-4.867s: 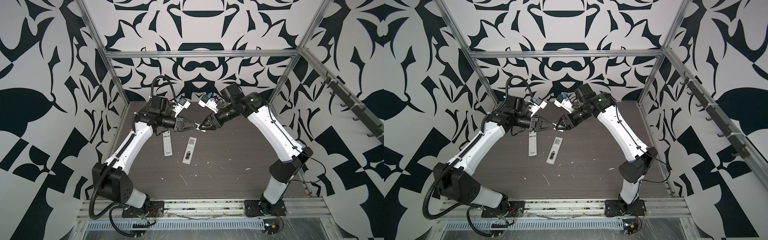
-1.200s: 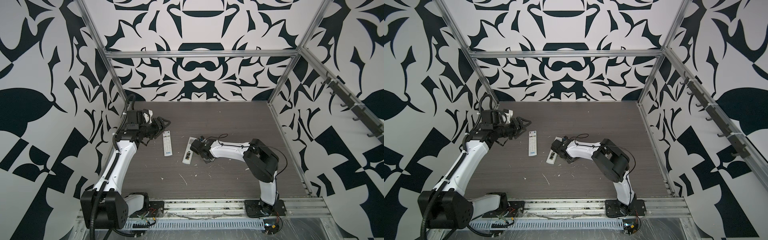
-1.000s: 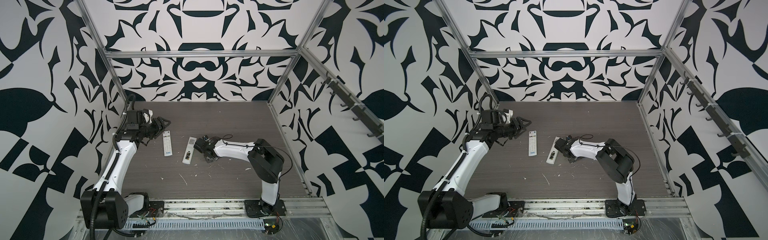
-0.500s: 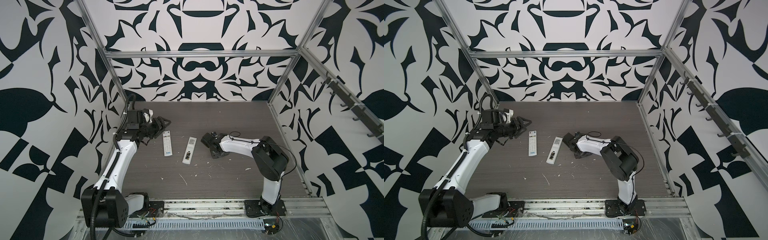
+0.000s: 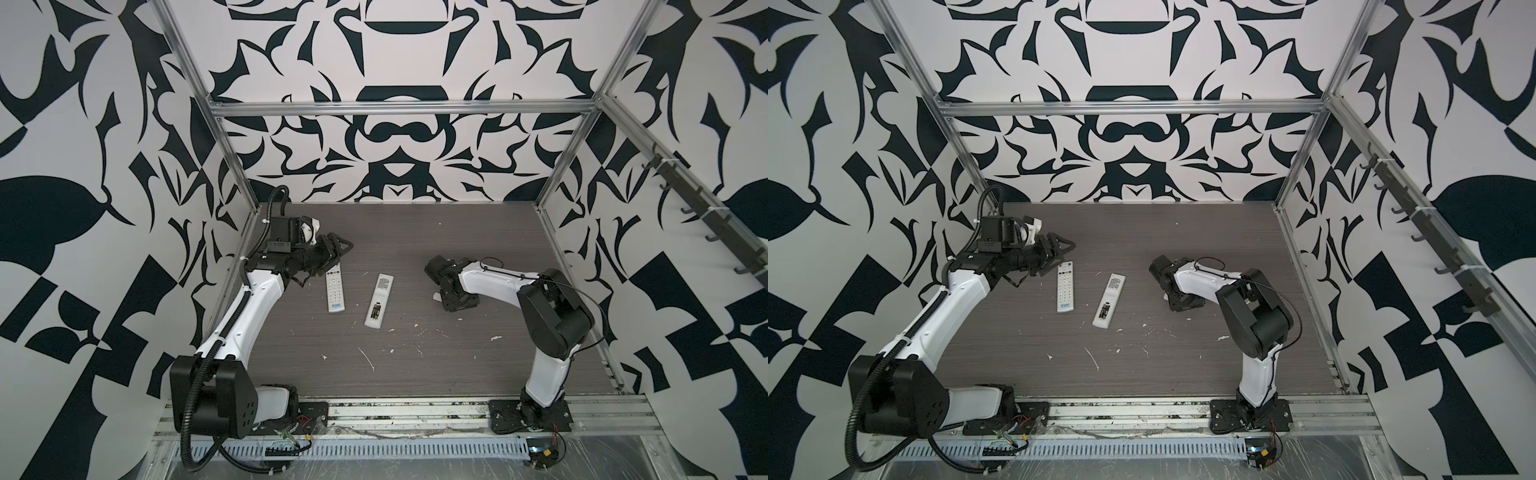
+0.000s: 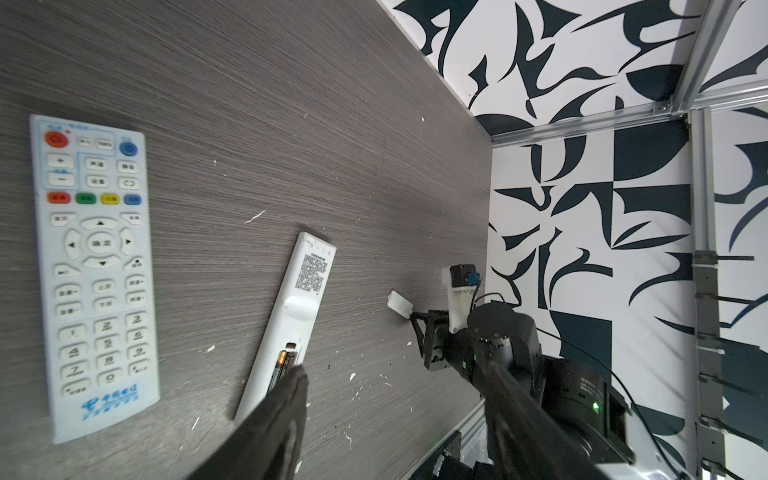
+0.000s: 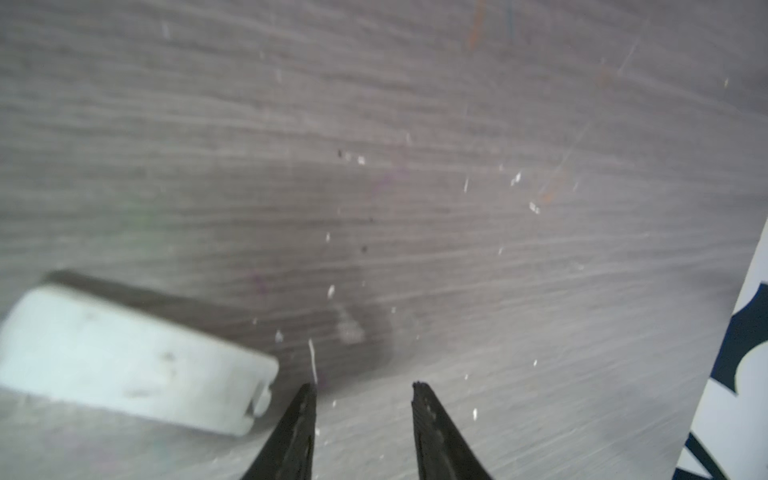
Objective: Load the batteries into the remote control
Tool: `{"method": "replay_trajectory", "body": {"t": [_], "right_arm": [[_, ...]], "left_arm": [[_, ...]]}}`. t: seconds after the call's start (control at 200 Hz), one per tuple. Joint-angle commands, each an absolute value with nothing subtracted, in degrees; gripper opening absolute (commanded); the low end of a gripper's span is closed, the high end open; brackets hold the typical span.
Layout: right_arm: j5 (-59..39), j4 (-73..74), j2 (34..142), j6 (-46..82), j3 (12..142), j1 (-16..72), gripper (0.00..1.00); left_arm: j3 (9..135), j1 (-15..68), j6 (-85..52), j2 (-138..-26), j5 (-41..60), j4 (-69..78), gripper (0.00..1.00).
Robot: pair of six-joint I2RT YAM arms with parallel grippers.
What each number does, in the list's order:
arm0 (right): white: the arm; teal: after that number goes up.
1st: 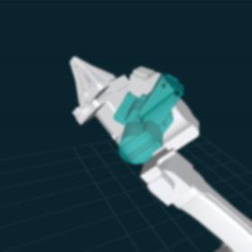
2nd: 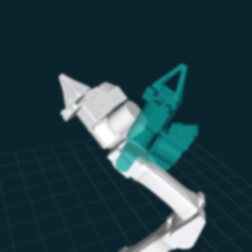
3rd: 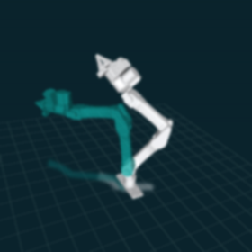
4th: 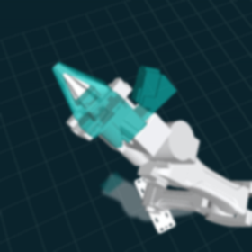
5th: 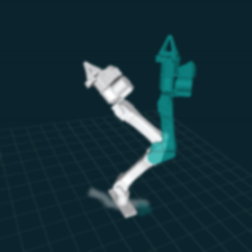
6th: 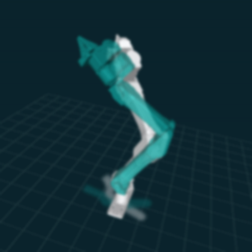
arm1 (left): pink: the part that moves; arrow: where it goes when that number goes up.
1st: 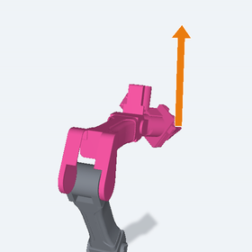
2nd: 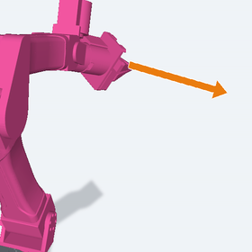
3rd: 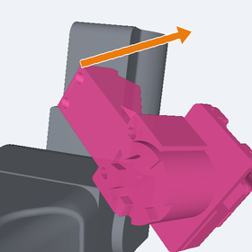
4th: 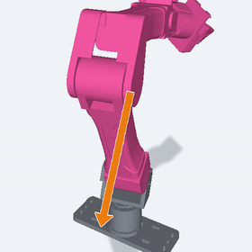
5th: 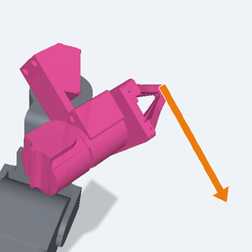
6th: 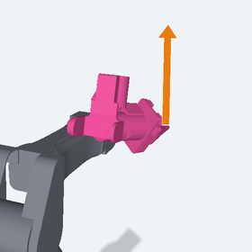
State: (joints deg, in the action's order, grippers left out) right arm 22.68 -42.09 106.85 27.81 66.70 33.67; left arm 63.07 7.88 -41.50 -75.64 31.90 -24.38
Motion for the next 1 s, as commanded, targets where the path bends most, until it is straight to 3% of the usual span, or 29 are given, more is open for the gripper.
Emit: {"method": "replay_trajectory", "body": {"t": [0.0,0.65,0.8,0.995], "right_arm": [[19.6,-40.5,109.2,25.2,68.7,33.7,0.42],[14.9,-38.4,119.1,20.6,82.8,30.7,0.41],[14.1,-40.7,114.9,23.8,81.0,29.3,0.41],[9.1,-47.1,102.1,34.4,76.6,28.6,0.43]], "left_arm": [[64.9,8.0,-40.4,-75.8,30.7,-25.3,0.70],[63.4,8.2,-39.6,-74.9,27.6,-29.0,0.70],[63.5,8.2,-39.5,-75.0,27.3,-28.9,0.70],[62.7,8.2,-38.0,-74.9,26.8,-29.1,0.70]]}}
